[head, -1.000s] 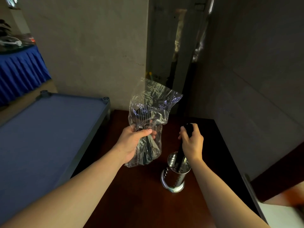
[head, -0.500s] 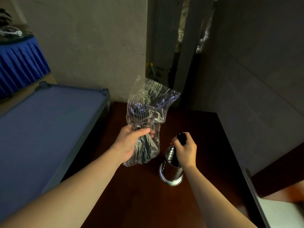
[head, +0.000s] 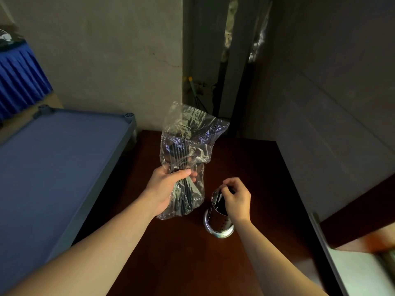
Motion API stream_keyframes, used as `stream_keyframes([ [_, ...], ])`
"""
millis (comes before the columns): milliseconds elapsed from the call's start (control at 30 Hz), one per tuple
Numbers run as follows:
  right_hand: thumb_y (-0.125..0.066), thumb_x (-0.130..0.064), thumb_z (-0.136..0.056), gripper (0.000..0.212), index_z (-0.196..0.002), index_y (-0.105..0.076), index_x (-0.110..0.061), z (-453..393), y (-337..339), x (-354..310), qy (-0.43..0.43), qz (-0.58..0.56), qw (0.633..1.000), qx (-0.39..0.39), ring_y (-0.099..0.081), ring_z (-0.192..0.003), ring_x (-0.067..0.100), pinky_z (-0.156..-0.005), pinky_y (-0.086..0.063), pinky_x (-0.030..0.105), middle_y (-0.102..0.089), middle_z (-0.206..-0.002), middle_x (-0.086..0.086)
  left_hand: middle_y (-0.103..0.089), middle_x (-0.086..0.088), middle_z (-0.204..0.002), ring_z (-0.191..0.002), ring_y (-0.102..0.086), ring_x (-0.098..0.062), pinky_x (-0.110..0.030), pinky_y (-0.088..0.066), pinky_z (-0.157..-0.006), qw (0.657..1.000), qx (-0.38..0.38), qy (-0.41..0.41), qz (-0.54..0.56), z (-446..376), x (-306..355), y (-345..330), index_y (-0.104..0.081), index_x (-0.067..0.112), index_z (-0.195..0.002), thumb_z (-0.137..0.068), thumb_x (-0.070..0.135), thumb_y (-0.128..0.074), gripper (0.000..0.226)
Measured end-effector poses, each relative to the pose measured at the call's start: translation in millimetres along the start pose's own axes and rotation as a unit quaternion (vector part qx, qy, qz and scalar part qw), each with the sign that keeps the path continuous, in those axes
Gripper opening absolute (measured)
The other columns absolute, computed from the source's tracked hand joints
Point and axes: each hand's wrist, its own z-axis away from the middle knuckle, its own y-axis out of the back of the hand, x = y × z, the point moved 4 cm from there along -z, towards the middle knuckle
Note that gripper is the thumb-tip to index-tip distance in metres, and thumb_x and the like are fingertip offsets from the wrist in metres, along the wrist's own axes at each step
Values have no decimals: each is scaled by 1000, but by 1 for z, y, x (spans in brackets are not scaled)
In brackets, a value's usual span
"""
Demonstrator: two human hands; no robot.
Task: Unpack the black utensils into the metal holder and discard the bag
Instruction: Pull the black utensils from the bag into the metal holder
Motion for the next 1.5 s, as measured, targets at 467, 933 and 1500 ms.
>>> stream_keyframes([
  [467,-55,-28,-104,21,-105,-70,-13,10,-1,-7,68,153,984,-68,-62,-87,12,-76,-47,29,-67,-95,-3,-78,-14,-95,-87,-73,-26,-40,-46,-96,999,-38,-6,-30,-4,-4,5,-71,5,-99,-86,6,-71,13],
  [933,-64,-12,-98,15,-111,-71,-12,-13,38,-156,273,82,953,102,-61,-107,0,-90,-49,17,-66,-113,-4,-80,-9,-97,-96,-75,-17,-30,-45,-84,998,-50,13,-30,-15,4,3,-76,14,-92,-81,2,-76,16],
  [1500,-81,-36,-84,43,-119,-71,-13,-16,-28,-212,146,152,972,-108,-67,-93,3,-80,-54,17,-73,-101,-7,-77,-14,-108,-109,-72,-23,-37,-47,-104,996,-82,13,22,-1,18,5,-74,3,-108,-70,9,-81,39],
])
